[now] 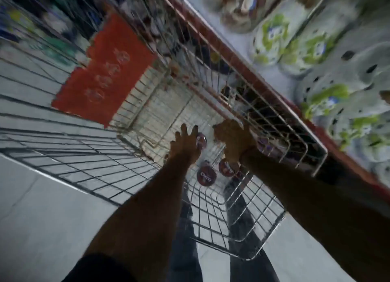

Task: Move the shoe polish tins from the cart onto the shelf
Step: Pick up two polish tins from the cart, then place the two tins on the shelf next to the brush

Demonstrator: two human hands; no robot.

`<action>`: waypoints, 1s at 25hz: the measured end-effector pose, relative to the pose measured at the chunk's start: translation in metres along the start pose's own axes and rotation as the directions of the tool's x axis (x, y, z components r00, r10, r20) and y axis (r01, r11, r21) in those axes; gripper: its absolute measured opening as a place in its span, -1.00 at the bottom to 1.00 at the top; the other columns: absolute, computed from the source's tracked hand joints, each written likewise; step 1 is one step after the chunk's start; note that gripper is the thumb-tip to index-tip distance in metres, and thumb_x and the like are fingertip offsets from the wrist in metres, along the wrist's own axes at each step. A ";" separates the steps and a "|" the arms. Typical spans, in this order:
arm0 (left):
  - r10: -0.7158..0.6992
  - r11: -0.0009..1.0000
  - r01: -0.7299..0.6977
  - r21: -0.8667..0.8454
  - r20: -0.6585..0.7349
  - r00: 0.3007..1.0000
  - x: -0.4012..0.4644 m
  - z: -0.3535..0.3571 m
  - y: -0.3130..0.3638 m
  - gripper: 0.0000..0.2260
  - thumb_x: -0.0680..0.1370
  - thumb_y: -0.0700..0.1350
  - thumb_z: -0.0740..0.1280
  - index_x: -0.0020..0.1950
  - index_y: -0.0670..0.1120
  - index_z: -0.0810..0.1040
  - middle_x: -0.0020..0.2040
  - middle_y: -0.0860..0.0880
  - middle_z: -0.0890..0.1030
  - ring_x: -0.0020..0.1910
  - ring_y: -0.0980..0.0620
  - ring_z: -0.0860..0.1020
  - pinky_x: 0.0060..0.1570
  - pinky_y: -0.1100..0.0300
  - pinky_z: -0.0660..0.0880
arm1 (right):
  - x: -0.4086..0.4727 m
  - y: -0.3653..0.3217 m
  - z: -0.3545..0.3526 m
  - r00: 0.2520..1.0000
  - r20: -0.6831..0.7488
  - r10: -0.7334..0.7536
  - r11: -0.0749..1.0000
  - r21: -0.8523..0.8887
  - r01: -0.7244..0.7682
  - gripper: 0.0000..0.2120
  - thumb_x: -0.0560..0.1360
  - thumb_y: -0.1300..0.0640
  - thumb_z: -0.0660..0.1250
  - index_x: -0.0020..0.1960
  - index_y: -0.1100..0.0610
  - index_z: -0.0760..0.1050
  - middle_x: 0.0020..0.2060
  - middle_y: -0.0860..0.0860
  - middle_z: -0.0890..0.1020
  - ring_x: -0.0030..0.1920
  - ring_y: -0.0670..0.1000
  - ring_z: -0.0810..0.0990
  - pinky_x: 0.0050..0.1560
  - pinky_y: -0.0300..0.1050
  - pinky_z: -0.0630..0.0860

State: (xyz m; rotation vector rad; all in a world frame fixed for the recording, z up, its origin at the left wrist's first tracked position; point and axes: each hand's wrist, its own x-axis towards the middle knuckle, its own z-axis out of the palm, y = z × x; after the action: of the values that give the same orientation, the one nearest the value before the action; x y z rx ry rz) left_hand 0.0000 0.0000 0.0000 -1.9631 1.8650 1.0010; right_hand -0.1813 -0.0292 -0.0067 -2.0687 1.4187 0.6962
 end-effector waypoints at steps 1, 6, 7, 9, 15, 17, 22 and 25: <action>-0.012 1.000 0.012 -0.006 0.040 0.999 0.010 0.009 0.006 -0.40 0.51 -0.05 0.43 0.52 0.00 0.31 0.48 -0.17 0.31 0.38 -0.28 0.42 0.19 -0.18 0.51 | 0.012 0.006 0.006 1.000 0.007 -0.002 1.000 -0.020 0.002 -0.26 0.40 0.08 0.47 0.53 0.07 0.29 0.50 0.13 0.36 0.51 0.24 0.31 0.48 0.33 0.26; -0.062 0.998 0.063 -0.023 0.048 0.997 0.025 0.015 0.021 -0.32 0.41 -0.23 0.54 0.46 -0.10 0.32 0.39 -0.22 0.36 0.29 -0.30 0.48 0.05 -0.15 0.57 | 0.033 0.011 0.012 0.997 -0.064 0.029 0.997 -0.076 -0.034 -0.43 0.40 0.18 0.46 0.37 0.01 0.40 0.30 0.20 0.47 0.22 0.34 0.52 0.05 0.22 0.59; -0.054 0.998 0.054 -0.018 0.049 0.997 0.022 0.007 0.018 -0.29 0.39 -0.17 0.56 0.47 -0.10 0.31 0.40 -0.22 0.36 0.29 -0.31 0.48 0.06 -0.16 0.57 | 0.029 0.010 0.006 0.997 -0.048 0.059 0.996 -0.068 -0.062 -0.38 0.39 0.13 0.48 0.40 -0.01 0.36 0.33 0.21 0.44 0.25 0.36 0.49 0.09 0.21 0.57; -0.037 0.999 0.037 0.008 0.024 0.999 0.009 -0.019 0.009 -0.26 0.35 -0.05 0.58 0.45 -0.08 0.32 0.37 -0.20 0.38 0.26 -0.30 0.51 0.06 -0.16 0.60 | 0.012 0.004 -0.019 0.994 -0.030 0.109 0.994 -0.003 -0.109 -0.27 0.36 0.02 0.52 0.45 -0.05 0.28 0.36 0.21 0.40 0.31 0.36 0.42 0.20 0.20 0.52; -0.020 0.999 0.006 -0.054 -0.256 0.967 -0.068 -0.192 -0.017 -0.30 0.30 0.09 0.53 0.40 -0.01 0.43 0.35 -0.15 0.45 0.24 -0.25 0.54 0.07 -0.07 0.59 | -0.058 -0.062 -0.171 0.963 -0.268 0.021 0.972 0.230 0.043 -0.22 0.17 -0.21 0.44 0.33 0.00 0.36 0.12 0.17 0.57 0.12 0.28 0.59 0.02 0.10 0.58; 0.036 0.992 -0.082 -0.093 -0.419 0.907 -0.087 -0.248 -0.022 -0.28 0.28 0.09 0.54 0.40 -0.05 0.46 0.33 -0.18 0.49 0.22 -0.25 0.56 0.09 -0.05 0.59 | -0.072 -0.080 -0.228 0.891 -0.453 -0.030 0.946 0.275 0.172 -0.22 0.15 -0.26 0.39 0.29 0.06 0.42 0.05 0.19 0.61 0.06 0.28 0.61 -0.03 0.12 0.61; 0.153 0.936 -0.333 -0.114 -0.721 0.676 -0.135 -0.372 0.000 -0.39 0.25 0.08 0.59 0.24 -0.04 0.52 0.09 -0.09 0.63 0.07 -0.14 0.60 0.05 -0.02 0.59 | -0.158 -0.097 -0.364 0.619 -0.785 0.014 0.953 0.197 0.228 -0.33 0.20 -0.23 0.48 0.20 0.07 0.47 -0.02 0.15 0.63 -0.01 0.26 0.61 -0.08 0.05 0.57; 0.289 0.849 -0.526 -0.046 -0.793 0.536 -0.148 -0.415 0.063 -0.50 0.23 0.04 0.56 0.11 -0.04 0.54 -0.03 -0.03 0.65 -0.03 -0.12 0.62 -0.06 -0.05 0.56 | -0.213 -0.064 -0.405 0.441 -0.892 0.099 0.961 0.200 0.189 -0.36 0.17 -0.25 0.41 0.13 0.08 0.52 -0.04 0.12 0.64 0.01 0.22 0.60 -0.05 0.02 0.56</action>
State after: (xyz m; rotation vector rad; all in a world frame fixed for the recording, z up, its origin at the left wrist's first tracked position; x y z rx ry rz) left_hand 0.0735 -0.1486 0.4129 -2.4148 2.9158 0.5466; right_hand -0.1415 -0.1425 0.4395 -2.2923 1.8056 -0.8108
